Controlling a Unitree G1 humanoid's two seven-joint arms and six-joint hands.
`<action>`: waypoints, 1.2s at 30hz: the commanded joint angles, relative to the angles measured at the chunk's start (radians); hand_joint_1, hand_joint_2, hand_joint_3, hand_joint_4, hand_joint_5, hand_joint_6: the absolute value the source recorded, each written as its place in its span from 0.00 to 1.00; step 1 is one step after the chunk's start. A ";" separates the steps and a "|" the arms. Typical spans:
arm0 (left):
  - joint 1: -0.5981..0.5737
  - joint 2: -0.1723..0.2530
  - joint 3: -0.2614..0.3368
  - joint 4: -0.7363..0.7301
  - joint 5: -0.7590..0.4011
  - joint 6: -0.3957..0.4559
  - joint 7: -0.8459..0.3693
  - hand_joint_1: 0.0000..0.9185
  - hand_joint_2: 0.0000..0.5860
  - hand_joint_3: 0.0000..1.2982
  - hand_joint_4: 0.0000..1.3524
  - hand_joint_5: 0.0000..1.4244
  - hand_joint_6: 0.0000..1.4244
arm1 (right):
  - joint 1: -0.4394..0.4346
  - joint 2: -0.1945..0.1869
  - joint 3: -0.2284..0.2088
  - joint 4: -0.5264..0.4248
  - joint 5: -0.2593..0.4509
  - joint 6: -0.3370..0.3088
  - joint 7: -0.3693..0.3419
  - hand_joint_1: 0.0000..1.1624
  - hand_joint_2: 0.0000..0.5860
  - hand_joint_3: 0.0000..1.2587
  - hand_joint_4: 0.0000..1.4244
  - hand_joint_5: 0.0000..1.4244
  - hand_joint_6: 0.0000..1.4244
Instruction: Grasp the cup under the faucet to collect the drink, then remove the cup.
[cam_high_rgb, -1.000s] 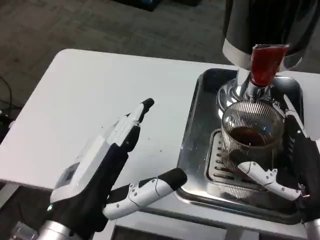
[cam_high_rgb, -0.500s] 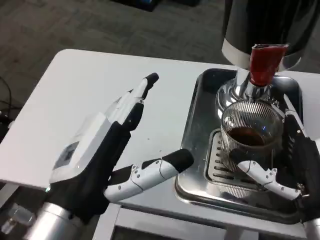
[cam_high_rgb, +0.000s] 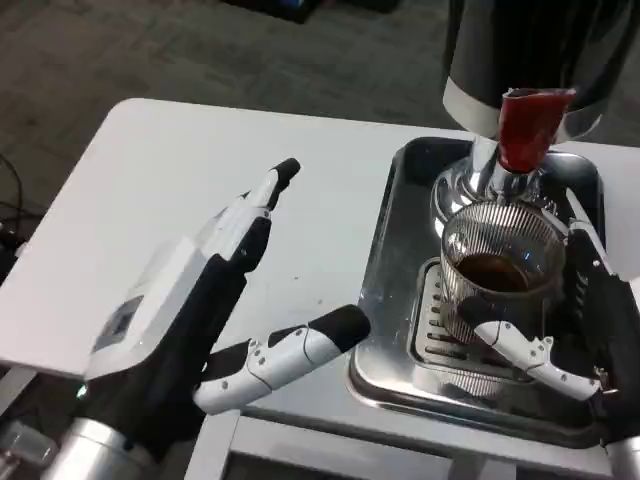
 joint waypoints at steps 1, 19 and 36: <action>0.040 0.017 0.015 -0.002 -0.009 -0.027 -0.001 0.00 0.09 0.00 0.00 0.00 0.00 | 0.020 0.015 0.013 0.024 -0.008 0.002 0.004 0.63 0.27 0.05 0.12 0.12 0.13; 0.021 0.014 0.014 -0.001 -0.008 -0.020 -0.001 0.00 0.09 0.00 0.00 0.00 0.00 | 0.012 0.011 0.026 0.027 -0.009 0.017 0.018 0.61 0.27 0.05 0.12 0.12 0.12; 0.019 0.025 0.035 0.003 -0.022 -0.024 -0.002 0.00 0.09 0.00 0.00 0.00 0.00 | -0.032 -0.005 0.058 0.045 -0.038 0.051 0.040 0.60 0.25 0.06 0.14 0.12 0.11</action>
